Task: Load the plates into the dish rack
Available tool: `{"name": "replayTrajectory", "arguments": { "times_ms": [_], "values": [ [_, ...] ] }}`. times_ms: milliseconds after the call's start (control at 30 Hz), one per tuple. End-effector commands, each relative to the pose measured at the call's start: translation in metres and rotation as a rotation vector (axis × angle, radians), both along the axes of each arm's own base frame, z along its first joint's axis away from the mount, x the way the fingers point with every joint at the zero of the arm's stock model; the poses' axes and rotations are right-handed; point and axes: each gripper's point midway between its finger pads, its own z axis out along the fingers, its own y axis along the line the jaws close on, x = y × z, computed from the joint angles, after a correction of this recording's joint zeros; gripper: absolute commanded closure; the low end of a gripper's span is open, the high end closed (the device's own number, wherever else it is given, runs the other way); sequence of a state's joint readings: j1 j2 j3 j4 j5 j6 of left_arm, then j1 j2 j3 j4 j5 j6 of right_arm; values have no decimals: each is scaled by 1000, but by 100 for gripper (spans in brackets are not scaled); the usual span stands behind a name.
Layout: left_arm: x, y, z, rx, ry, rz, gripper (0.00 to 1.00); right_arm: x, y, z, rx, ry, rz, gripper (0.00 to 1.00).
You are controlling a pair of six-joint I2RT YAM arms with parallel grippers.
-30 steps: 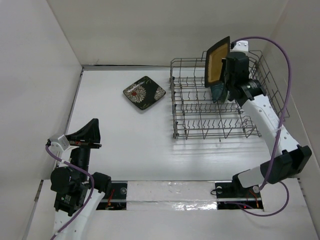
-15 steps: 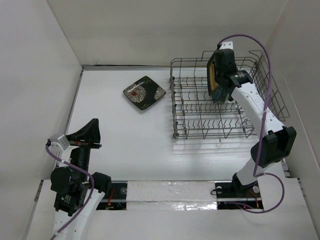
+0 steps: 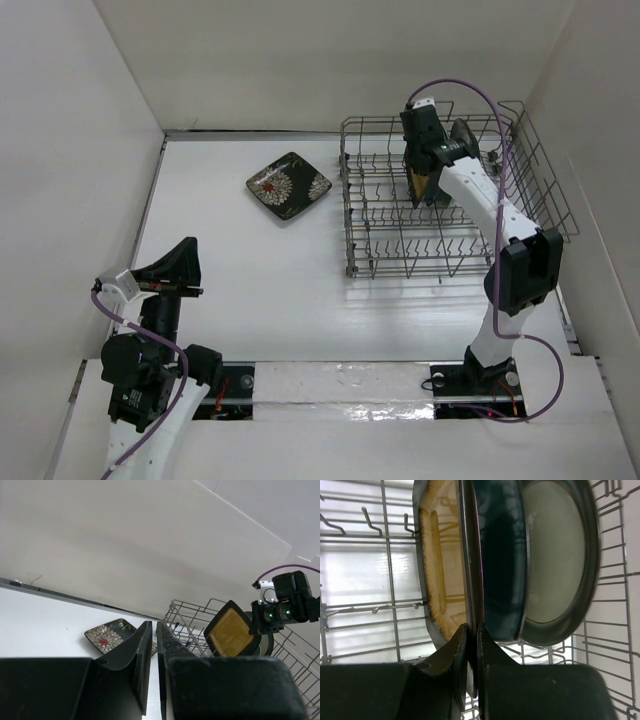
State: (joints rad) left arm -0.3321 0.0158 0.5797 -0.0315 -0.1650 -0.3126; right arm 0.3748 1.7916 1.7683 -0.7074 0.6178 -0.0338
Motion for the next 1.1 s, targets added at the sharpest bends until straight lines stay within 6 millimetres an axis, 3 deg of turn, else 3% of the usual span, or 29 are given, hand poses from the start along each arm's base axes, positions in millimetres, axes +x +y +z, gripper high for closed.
{"name": "replayTrajectory", "arguments": {
  "times_ms": [0,333,367,433,500,533,767,800,867,900,967,1000,1033,1067],
  "values": [
    [-29,7,27,-42,-138,-17,93,10,-3,58,-20,-169,-48,100],
    [-28,6,26,-39,-133,-19,93,13,2,30,-40,-112,-63,100],
    [-28,6,26,-42,-135,-19,93,13,1,32,-36,-121,-66,97],
    [-27,5,26,-40,-131,-21,93,12,1,32,-29,-129,-73,73],
    [-27,5,26,-39,-130,-21,93,11,1,39,-13,-152,-75,53],
    [-27,5,26,-39,-131,-22,93,10,1,40,-4,-159,-76,51],
    [-19,2,21,-29,-101,-22,93,-6,17,77,119,-286,-45,46],
    [-16,1,20,-26,-89,-23,93,-10,21,75,133,-291,-32,46],
    [-11,0,17,-23,-73,-22,93,-21,36,95,205,-363,9,45],
    [-3,-3,12,-13,-39,-21,94,-27,40,89,215,-363,22,45],
    [4,-5,8,-13,-7,-22,98,-42,55,109,284,-440,62,44],
    [12,-8,2,-4,26,-23,100,-48,59,113,304,-461,77,44],
    [15,-10,0,-8,42,-26,100,-55,63,104,296,-453,98,43],
    [19,-12,-3,-4,60,-32,100,-68,74,124,335,-519,137,44]
  ]
}}
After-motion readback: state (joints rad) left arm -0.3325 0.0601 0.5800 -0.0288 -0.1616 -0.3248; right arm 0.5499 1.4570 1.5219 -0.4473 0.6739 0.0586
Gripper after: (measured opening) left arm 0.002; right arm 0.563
